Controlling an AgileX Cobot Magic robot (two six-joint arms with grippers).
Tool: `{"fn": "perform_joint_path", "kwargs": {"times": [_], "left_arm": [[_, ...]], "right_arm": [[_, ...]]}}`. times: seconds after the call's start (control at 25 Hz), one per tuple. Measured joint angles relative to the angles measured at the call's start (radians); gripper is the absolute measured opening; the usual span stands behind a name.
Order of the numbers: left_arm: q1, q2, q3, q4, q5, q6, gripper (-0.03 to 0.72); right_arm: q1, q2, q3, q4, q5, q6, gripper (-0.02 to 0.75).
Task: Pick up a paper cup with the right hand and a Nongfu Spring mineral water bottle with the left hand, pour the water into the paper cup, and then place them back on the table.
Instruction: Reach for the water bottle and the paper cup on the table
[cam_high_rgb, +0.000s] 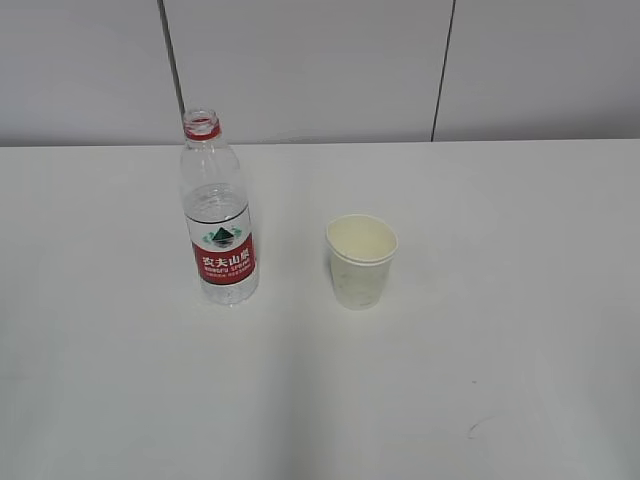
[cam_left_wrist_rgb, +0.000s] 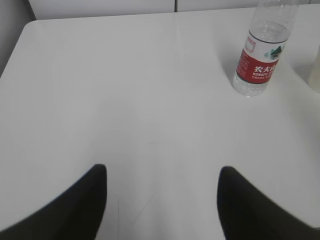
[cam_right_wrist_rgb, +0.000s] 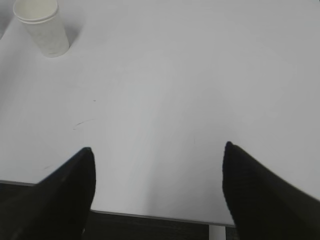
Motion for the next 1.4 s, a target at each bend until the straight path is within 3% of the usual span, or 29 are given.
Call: {"fn": "perform_joint_path", "kwargs": {"times": [1.4], "left_arm": [[0.000, 0.000, 0.000, 0.000, 0.000, 0.000, 0.437]], "right_arm": [[0.000, 0.000, 0.000, 0.000, 0.000, 0.000, 0.587]]}}
